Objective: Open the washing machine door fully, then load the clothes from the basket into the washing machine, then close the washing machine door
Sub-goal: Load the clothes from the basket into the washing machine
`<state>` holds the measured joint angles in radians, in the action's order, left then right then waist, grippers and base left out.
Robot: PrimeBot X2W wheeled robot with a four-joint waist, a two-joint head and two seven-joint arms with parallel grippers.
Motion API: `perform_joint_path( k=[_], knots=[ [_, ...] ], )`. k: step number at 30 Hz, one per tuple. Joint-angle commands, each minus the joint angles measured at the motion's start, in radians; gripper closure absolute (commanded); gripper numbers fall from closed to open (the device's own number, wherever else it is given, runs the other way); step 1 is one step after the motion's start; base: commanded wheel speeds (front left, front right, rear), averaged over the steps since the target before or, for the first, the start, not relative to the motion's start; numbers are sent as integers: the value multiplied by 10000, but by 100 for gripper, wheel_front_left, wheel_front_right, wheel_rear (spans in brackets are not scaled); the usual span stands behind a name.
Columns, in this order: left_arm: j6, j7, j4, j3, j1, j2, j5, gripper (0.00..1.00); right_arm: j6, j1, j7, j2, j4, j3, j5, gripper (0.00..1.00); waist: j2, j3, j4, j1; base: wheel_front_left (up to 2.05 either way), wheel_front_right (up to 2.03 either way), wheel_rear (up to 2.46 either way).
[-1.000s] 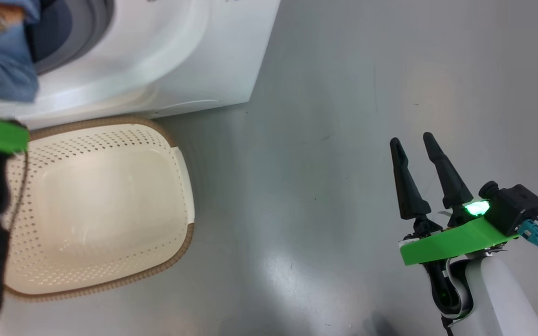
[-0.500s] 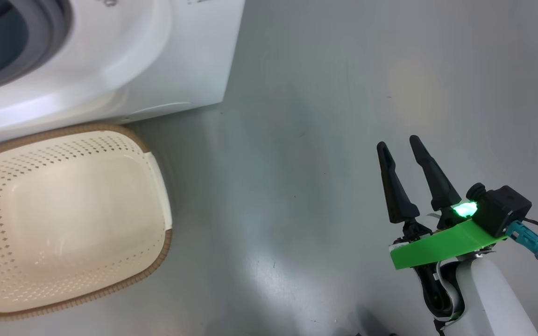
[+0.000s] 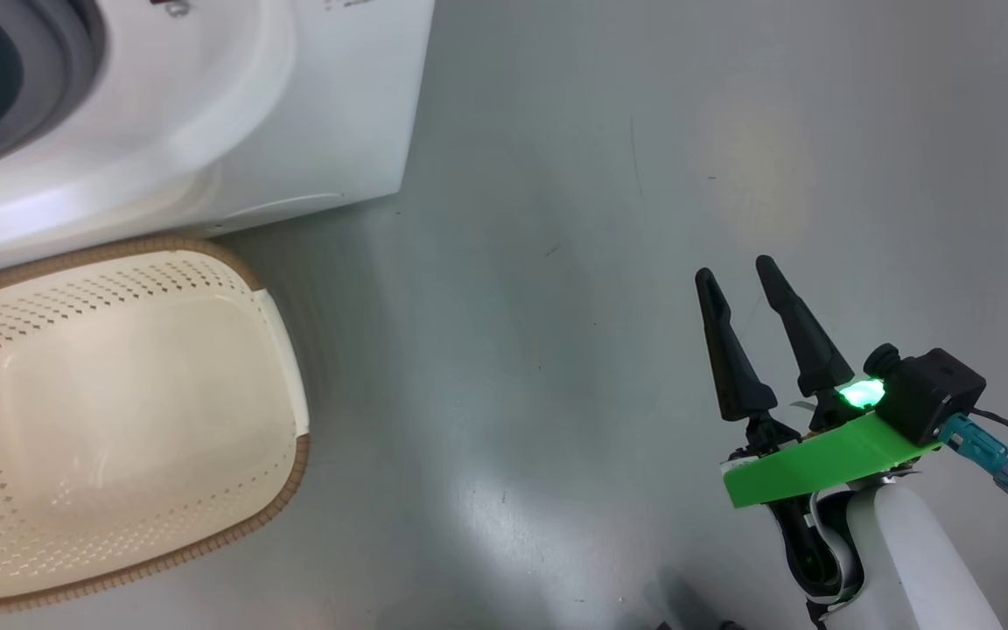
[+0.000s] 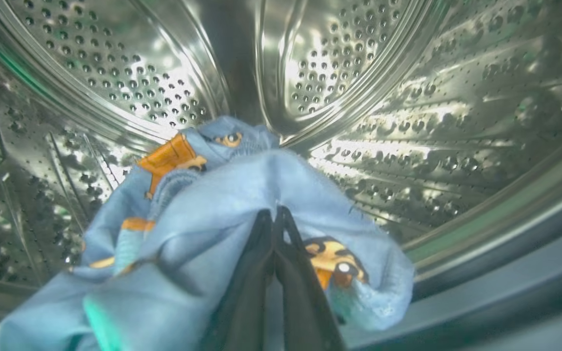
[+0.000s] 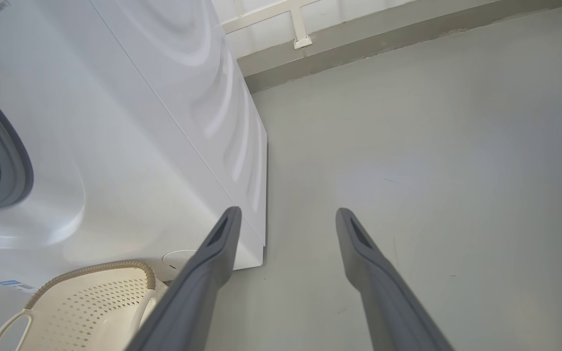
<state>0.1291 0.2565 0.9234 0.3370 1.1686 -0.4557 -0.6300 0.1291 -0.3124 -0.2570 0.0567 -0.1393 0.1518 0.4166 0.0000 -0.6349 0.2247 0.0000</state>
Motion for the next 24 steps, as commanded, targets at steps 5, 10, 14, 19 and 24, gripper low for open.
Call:
perform_joint_path(
  k=[5,10,14,19,24],
  knots=[
    [16,-111,816,673,441,-580,-376,73,16,16,-48,-63,160,246,28,0,0,61,-48,0,0,0,0],
    [16,-297,1226,1443,640,-623,-900,0,16,26,-48,-63,147,234,41,0,0,125,-109,0,0,0,0],
    [16,-243,1301,1855,737,-654,-1387,0,16,10,-48,-64,157,196,15,0,0,138,-180,0,0,0,0],
    [16,-31,1024,2167,559,-663,-2031,0,16,32,-48,-64,165,96,-44,0,0,201,-307,0,0,0,0],
    [16,45,460,2159,139,-731,-2439,0,16,88,-48,-64,187,-29,-127,0,0,288,-476,0,0,0,0]
  ],
)
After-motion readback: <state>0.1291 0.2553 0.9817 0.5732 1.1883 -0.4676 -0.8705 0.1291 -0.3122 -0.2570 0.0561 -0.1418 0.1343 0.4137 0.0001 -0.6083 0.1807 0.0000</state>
